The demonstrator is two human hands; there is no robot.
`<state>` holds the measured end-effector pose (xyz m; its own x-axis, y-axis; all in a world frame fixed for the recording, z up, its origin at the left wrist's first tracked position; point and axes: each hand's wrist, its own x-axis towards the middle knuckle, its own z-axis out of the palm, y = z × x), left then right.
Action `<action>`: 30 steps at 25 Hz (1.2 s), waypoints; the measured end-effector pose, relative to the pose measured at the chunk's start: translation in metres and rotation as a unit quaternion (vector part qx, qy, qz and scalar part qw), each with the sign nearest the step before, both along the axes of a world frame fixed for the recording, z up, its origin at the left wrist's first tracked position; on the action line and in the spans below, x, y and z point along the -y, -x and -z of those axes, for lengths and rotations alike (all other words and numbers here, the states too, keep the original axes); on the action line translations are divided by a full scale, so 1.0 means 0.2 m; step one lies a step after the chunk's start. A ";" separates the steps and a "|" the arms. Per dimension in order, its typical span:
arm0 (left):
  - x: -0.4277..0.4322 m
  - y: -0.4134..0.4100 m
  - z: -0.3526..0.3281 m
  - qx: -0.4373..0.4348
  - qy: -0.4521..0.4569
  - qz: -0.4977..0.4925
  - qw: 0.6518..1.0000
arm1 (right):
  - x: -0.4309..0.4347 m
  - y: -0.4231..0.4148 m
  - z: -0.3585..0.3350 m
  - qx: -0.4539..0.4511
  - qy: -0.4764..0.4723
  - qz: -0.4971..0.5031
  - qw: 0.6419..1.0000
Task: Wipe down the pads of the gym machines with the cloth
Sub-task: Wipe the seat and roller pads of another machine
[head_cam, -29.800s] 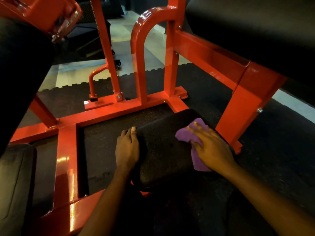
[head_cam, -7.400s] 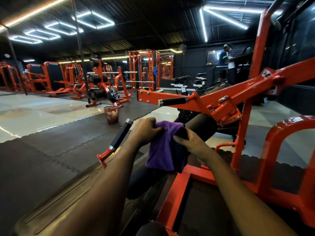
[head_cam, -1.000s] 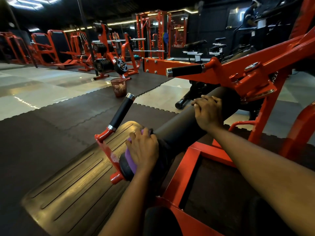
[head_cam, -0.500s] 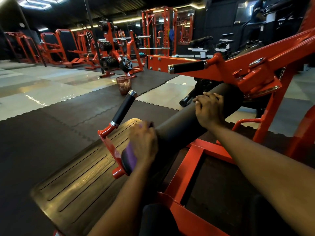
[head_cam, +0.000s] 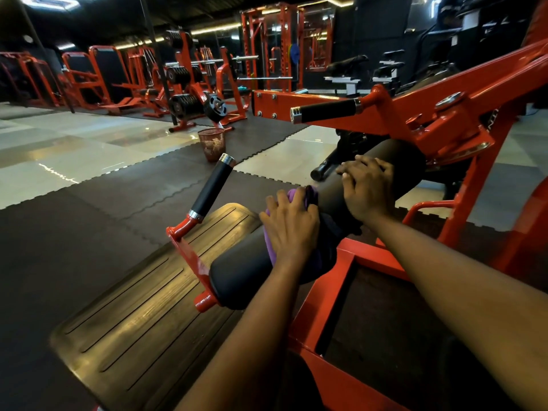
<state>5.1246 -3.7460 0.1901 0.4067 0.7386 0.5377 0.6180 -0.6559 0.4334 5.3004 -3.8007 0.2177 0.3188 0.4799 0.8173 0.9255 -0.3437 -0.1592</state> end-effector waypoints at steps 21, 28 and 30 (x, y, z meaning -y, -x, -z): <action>-0.12 0.56 0.22 0.080 0.067 -0.097 0.990 | 0.21 0.03 0.28 -0.030 -0.056 -0.057 0.996; -0.10 0.05 -0.06 0.014 0.022 0.032 0.999 | 0.23 0.04 0.28 -0.025 -0.057 -0.047 0.997; -0.15 0.20 0.03 0.007 0.013 0.029 0.999 | 0.21 0.05 0.29 -0.019 -0.060 -0.040 0.997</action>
<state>5.0842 -3.7163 0.1834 0.4413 0.7283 0.5243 0.5730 -0.6783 0.4599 5.2908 -3.8435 0.1591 0.3158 0.4046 0.8582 0.9415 -0.2454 -0.2308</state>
